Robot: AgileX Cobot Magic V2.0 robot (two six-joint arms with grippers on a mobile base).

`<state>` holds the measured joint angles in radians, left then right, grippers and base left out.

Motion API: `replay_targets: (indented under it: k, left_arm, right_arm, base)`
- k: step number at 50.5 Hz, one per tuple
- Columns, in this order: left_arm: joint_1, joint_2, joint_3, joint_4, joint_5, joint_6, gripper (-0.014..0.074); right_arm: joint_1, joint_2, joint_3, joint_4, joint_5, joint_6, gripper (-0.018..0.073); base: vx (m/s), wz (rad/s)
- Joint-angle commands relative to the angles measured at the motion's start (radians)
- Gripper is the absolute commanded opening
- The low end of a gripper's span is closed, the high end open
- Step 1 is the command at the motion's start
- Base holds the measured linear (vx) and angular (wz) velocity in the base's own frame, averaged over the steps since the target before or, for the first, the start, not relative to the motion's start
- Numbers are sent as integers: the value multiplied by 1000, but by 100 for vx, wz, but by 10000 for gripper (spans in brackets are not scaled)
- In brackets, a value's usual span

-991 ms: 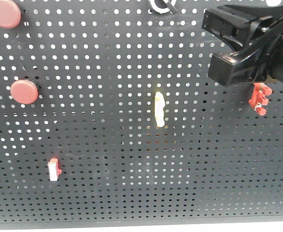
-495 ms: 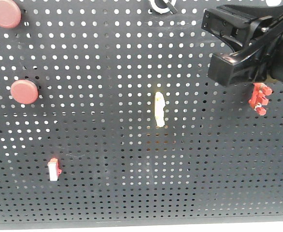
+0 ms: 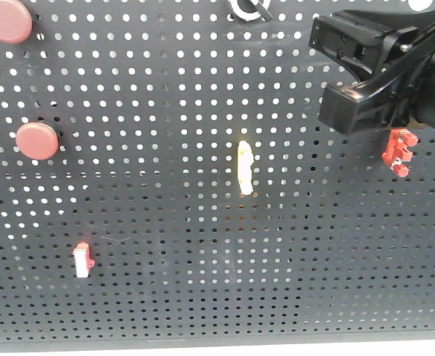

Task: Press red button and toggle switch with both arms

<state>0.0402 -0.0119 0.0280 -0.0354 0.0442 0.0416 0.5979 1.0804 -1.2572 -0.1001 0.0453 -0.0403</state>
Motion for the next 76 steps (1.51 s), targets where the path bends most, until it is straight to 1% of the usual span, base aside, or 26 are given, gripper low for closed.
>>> replay_targets:
  k: [1, 8, 11, 14, 18, 24, 26, 30, 36, 39, 45, 49, 54, 58, 59, 62, 76]
  left_arm:
    - [-2, -5, 34, -11, -77, -8, 1]
    - [-2, -5, 34, -11, -77, -8, 1]
    - [-2, -5, 34, -11, -77, -8, 1]
    - [-2, -5, 34, -11, -77, -8, 1]
    - [-2, -5, 34, -11, -77, -8, 1]
    - [-2, -5, 34, -11, -77, -8, 1]
    - [-2, -5, 34, -11, -77, -8, 1]
    - [-2, -5, 34, -11, -77, -8, 1]
    - [-2, -5, 34, -11, -77, -8, 1]
    - [-2, -5, 34, -11, -77, -8, 1]
    - [-2, -5, 34, -11, -77, -8, 1]
    - [-2, -5, 34, -11, -77, -8, 1]
    - [-2, -5, 34, -11, -77, -8, 1]
    - [-2, -7, 33, -11, -77, -8, 1]
    - [-2, -7, 33, -11, -77, -8, 1]
    - [-2, -6, 33, -11, -77, -8, 1]
    - [-2, -6, 33, -11, -78, -8, 1]
  right_arm:
    - [-3, -18, -26, 0, -75, -9, 0]
    - [-3, -18, -26, 0, -75, -10, 0]
    - [-8, -21, -26, -3, -58, -28, 0]
    - [-29, -52, -14, -2, -6, -46, 0]
    - [-74, -119, 50, 5, 30, -36, 0]
    - [-179, -271, 230, 5, 22, 40, 0]
    - [-231, -339, 312, 4, 10, 49, 0]
    - [-342, -470, 467, 4, 0, 40, 0]
    - [-480, -672, 710, 5, 0, 40, 0]
    - [-536, -764, 820, 5, 0, 40, 0]
    - [-619, -923, 1005, 18, 0, 40, 0]
    - [-643, -1016, 1109, 30, -1, 40, 0]
    - [-638, -1112, 1222, 30, -1, 47, 0]
    - [-637, -1101, 1299, 28, -45, 52, 0]
    - [-637, -1100, 1305, 29, -45, 52, 0]
    - [-637, -1100, 1296, 23, 13, 50, 0]
    - [-637, -1100, 1299, 26, 19, 48, 0]
  base:
    - [0, 0]
    - [0, 0]
    - [0, 0]
    - [0, 0]
    - [0, 0]
    - [0, 0]
    - [0, 0]
    - [0, 0]
    - [0, 0]
    - [0, 0]
    - [0, 0]
    - [0, 0]
    - [0, 0]
    - [0, 0]
    - [0, 0]
    - [0, 0]
    - [0, 0]
